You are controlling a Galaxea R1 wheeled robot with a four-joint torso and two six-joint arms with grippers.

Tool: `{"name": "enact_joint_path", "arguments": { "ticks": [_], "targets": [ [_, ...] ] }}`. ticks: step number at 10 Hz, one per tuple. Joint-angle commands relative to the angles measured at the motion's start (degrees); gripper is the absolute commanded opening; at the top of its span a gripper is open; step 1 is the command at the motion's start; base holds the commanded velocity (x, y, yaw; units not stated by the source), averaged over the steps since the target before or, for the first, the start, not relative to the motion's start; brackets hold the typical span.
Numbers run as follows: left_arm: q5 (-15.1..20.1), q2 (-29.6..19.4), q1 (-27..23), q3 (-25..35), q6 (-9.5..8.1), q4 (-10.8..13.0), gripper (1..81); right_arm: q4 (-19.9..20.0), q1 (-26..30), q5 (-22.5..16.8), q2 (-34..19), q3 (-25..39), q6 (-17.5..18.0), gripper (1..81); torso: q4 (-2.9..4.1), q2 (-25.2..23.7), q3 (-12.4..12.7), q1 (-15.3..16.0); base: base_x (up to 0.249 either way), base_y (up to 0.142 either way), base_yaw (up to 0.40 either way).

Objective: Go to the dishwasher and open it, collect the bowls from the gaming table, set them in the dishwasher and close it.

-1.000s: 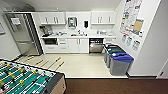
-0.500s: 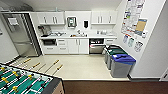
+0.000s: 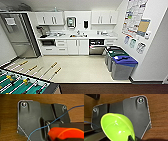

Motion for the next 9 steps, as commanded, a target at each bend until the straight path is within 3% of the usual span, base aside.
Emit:
{"name": "enact_joint_path", "arguments": {
  "ticks": [1, 3, 9],
  "targets": [
    [2.3, -0.9, -1.6, 0.3, -0.17, -0.2, 1.0, -0.6, 2.1, -3.0, 0.0, 0.0, 0.1, 1.0, 0.00, 0.0, 2.3, 0.0, 0.163, 0.000, 0.000],
    [2.3, -1.0, -1.6, 0.3, -0.17, -0.3, 1.0, -0.6, 2.1, -3.0, -0.1, 0.0, 0.1, 1.0, 0.00, 0.0, 3.7, 0.0, 0.164, 0.000, 0.000],
    [2.3, -1.0, -1.6, 0.4, -0.17, -0.2, 1.0, -0.6, 2.1, -3.0, -0.1, 0.0, 0.1, 1.0, 0.00, -0.1, 3.3, 0.0, 0.163, 0.000, 0.000]
  ]
}}
